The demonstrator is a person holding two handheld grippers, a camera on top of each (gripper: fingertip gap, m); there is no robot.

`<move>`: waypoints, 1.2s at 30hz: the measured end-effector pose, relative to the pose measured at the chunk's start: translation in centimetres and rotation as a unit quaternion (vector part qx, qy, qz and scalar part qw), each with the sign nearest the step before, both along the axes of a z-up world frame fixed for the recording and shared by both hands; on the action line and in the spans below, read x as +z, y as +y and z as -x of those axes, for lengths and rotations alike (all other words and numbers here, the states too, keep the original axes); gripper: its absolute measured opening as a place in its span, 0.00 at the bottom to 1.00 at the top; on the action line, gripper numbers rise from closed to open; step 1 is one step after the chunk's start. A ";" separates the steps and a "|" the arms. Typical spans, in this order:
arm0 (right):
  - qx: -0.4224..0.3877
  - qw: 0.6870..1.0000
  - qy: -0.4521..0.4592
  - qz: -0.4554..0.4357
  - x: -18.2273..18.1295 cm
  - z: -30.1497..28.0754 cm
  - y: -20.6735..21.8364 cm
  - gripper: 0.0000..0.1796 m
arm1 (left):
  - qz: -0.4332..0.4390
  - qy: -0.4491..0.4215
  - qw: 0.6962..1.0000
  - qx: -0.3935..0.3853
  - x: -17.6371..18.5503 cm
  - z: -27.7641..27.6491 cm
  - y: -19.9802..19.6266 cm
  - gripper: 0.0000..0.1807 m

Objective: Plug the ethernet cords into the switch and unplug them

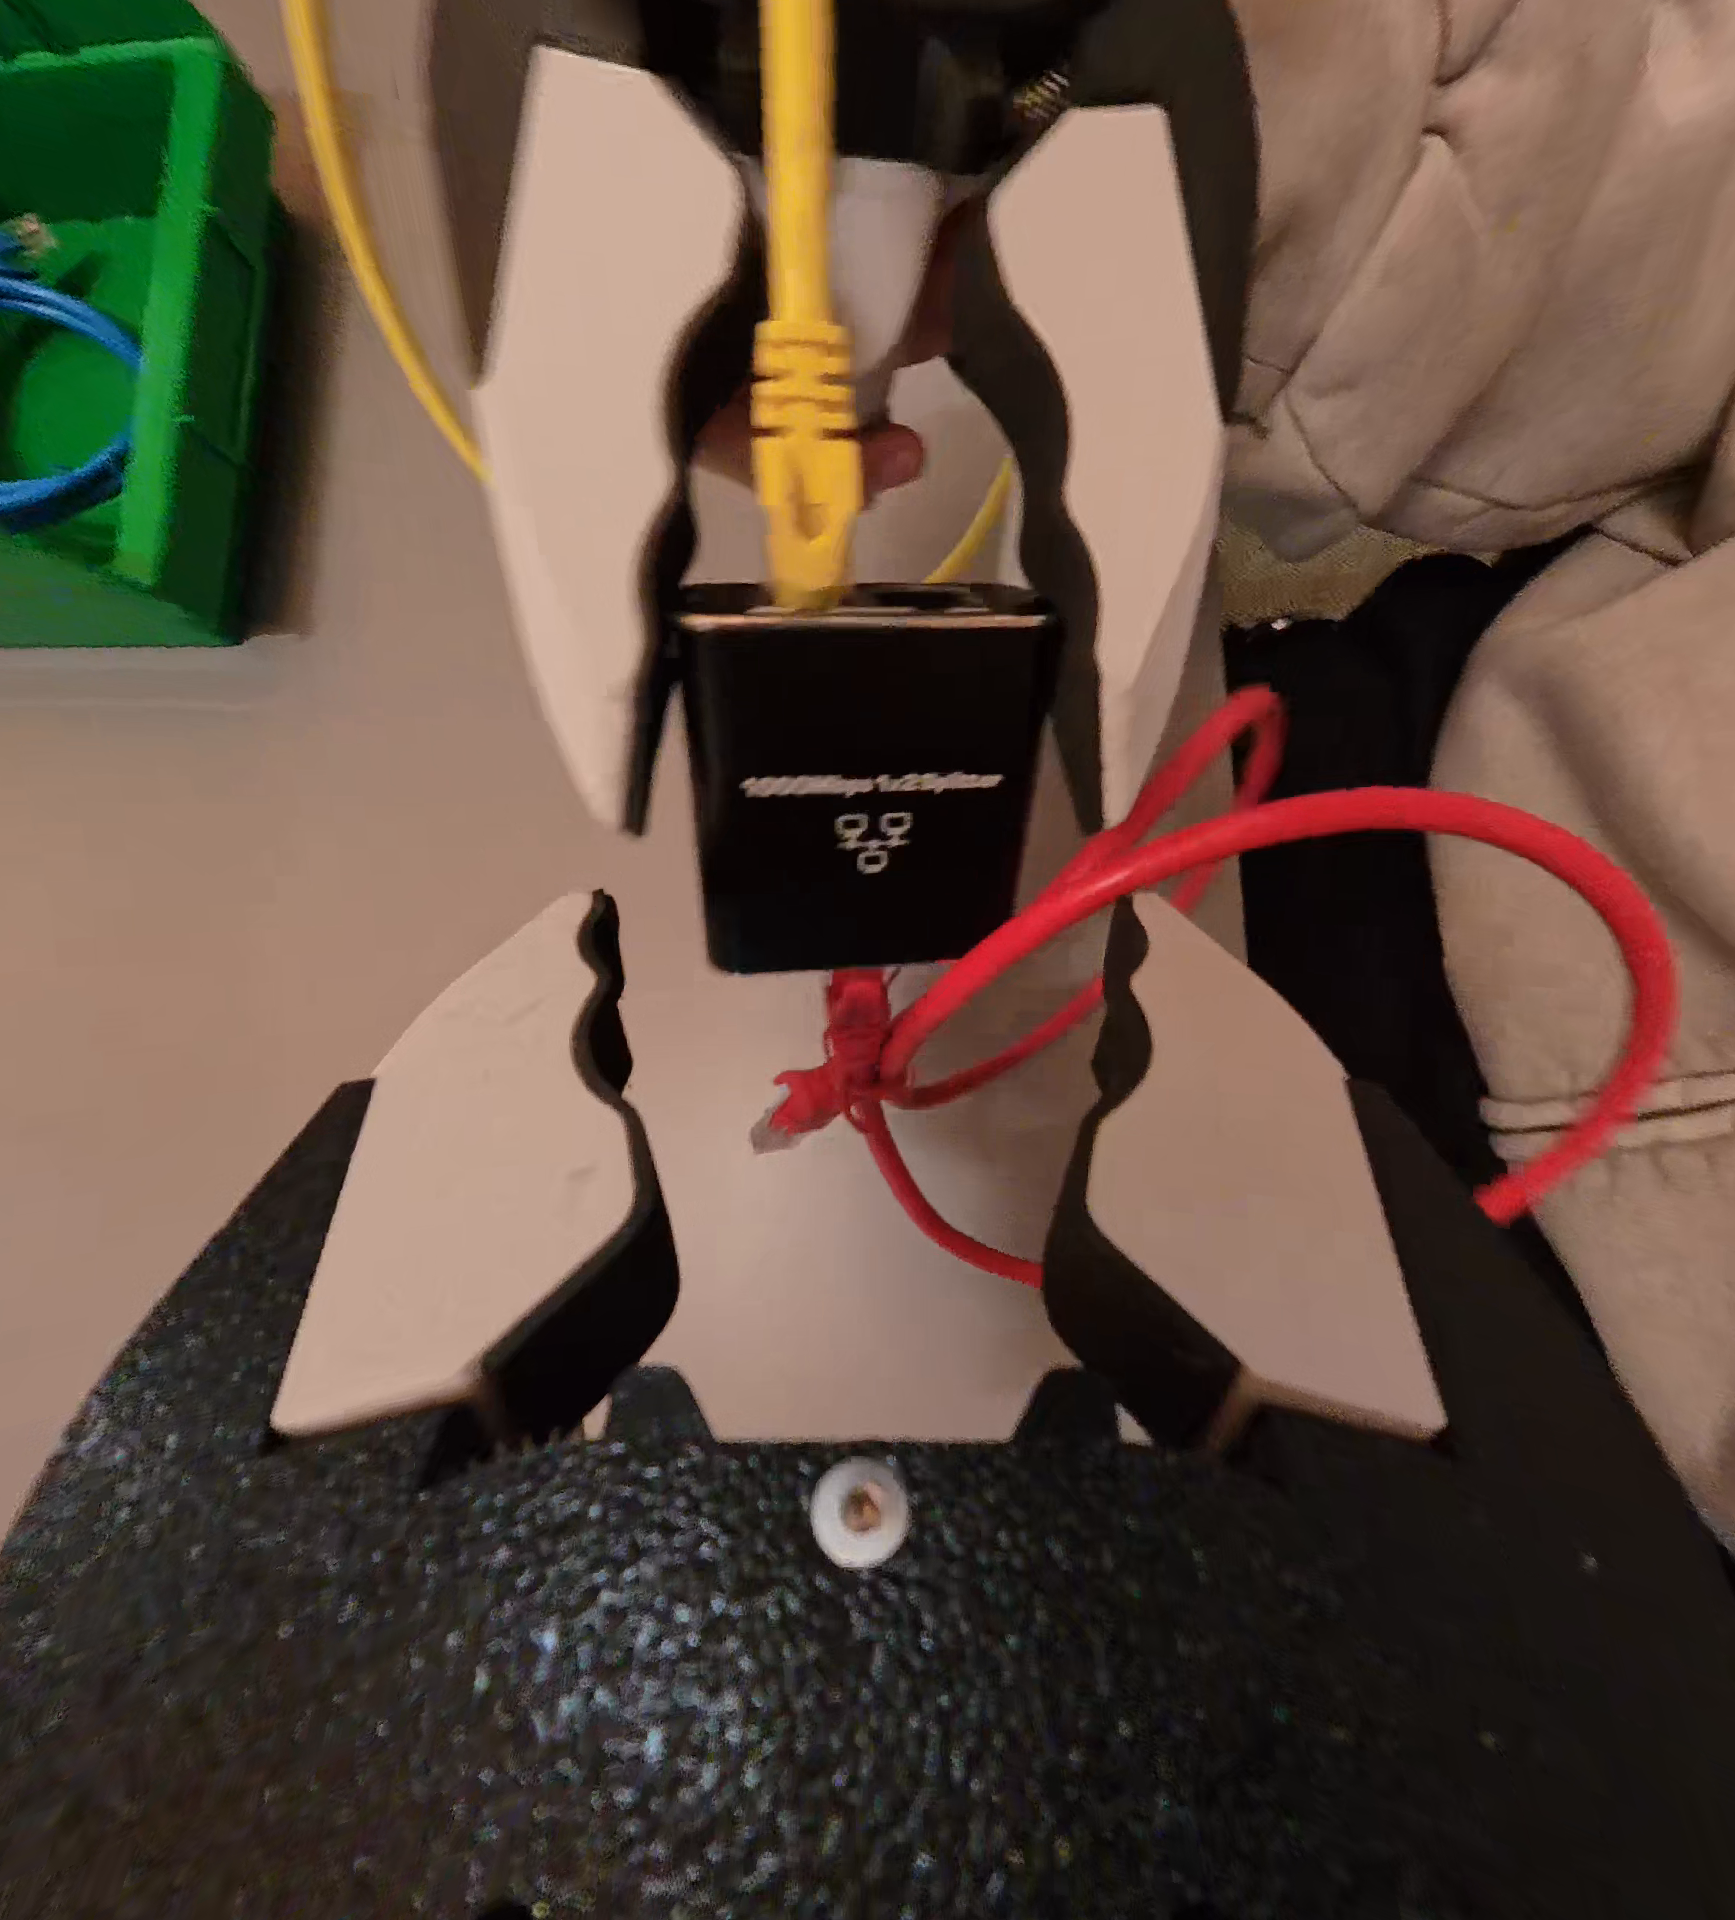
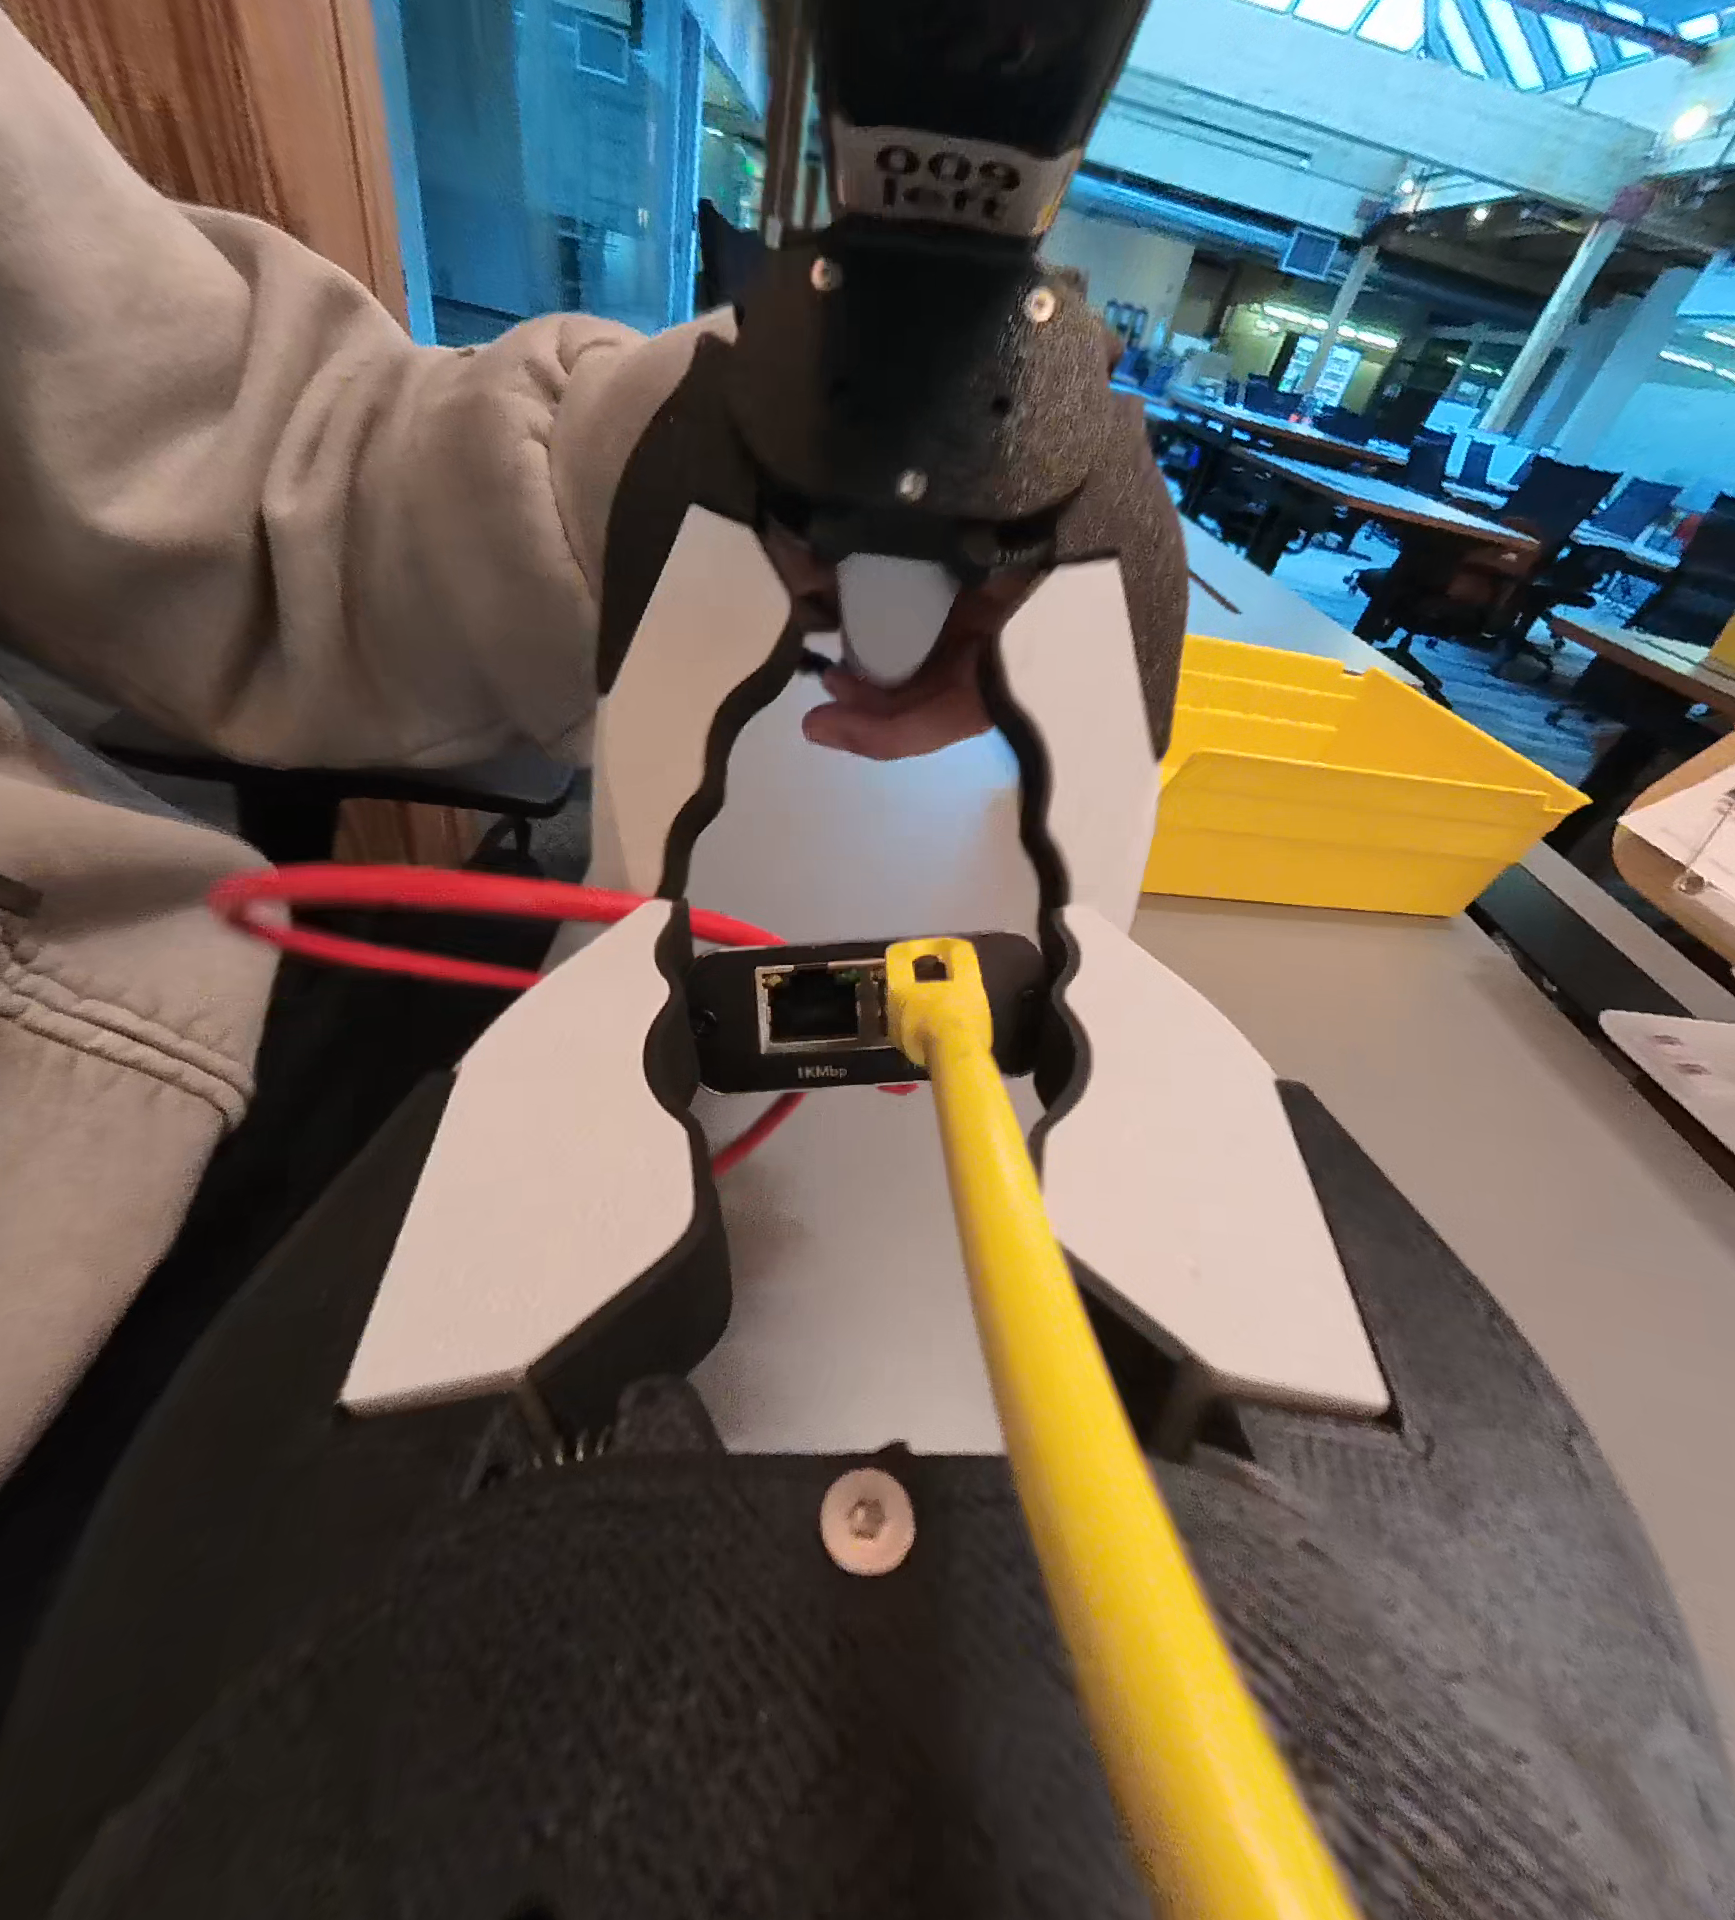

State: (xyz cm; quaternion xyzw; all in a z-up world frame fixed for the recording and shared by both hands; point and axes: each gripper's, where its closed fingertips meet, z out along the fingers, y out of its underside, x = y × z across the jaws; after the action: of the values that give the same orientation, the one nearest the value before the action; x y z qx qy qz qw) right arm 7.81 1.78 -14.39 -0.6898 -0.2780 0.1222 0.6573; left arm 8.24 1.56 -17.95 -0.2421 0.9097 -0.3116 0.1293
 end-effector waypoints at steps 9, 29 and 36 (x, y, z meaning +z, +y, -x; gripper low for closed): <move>-0.010 1.000 0.000 0.015 -0.6 -0.7 -0.1 0.36 | 0.086 -0.048 0.995 0.030 4.4 -0.7 1.2 0.48; 0.008 0.999 0.048 -0.025 1.2 0.2 0.4 0.36 | 0.040 -0.105 0.992 0.054 -1.1 -2.8 -2.8 0.49; 0.007 0.999 0.041 -0.012 0.9 0.1 0.4 0.36 | 0.034 -0.159 0.982 0.095 -1.4 -3.8 -2.7 0.50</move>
State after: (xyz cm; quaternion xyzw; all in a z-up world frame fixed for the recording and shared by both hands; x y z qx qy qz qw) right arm 7.70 2.14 -13.50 -0.6744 -0.2566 0.1515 0.6756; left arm 12.05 -1.15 -19.40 -0.2792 0.8394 -0.3632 0.2925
